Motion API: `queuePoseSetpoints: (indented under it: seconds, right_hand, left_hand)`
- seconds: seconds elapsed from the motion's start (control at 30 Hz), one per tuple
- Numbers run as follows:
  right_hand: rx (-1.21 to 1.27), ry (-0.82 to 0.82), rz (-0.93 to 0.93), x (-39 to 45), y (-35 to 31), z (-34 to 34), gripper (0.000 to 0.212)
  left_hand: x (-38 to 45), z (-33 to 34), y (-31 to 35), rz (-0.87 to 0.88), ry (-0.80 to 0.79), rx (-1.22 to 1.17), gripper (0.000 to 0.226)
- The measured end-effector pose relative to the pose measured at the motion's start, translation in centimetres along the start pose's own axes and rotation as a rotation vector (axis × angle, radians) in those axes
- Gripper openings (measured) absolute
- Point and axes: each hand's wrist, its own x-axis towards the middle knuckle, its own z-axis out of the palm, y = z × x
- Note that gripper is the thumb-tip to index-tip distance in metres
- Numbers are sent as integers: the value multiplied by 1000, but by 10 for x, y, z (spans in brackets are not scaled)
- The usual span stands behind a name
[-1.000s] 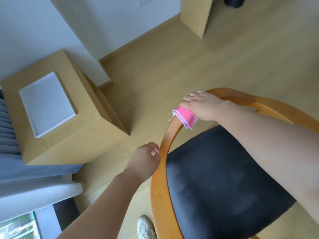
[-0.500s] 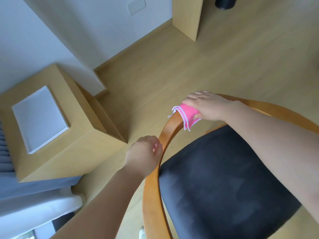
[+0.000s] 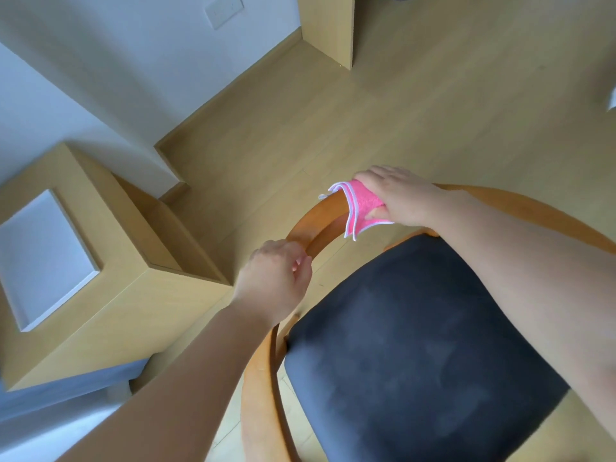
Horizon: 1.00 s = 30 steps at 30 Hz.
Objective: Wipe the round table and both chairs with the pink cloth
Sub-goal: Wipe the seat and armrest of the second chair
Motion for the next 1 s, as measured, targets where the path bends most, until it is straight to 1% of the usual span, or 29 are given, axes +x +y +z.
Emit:
queuePoseSetpoints:
  seconds: [0.17, 0.3, 0.47, 0.57, 0.67, 0.8, 1.0]
  right_hand:
    - [41, 28, 126, -16, 26, 9, 60]
    - [-68, 42, 297, -46, 58, 16, 50]
    - [-132, 37, 320, -48, 65, 20, 45]
    - [-176, 14, 378, -61, 76, 18, 45]
    - [-193, 2, 469, -82, 89, 17, 51]
    - [-177, 7, 579, -107, 96, 18, 65]
    - [-243, 33, 683, -159, 106, 22, 83]
  left_hand:
    - [13, 11, 25, 88, -38, -19, 21]
    - [21, 26, 40, 134, -69, -39, 21]
    - [25, 40, 58, 182, -95, -47, 21]
    - [26, 44, 65, 195, -110, -53, 20]
    - [24, 48, 74, 201, -126, -49, 21]
    - [24, 53, 92, 207, -166, -51, 23]
    - [25, 57, 115, 245, -223, -39, 22]
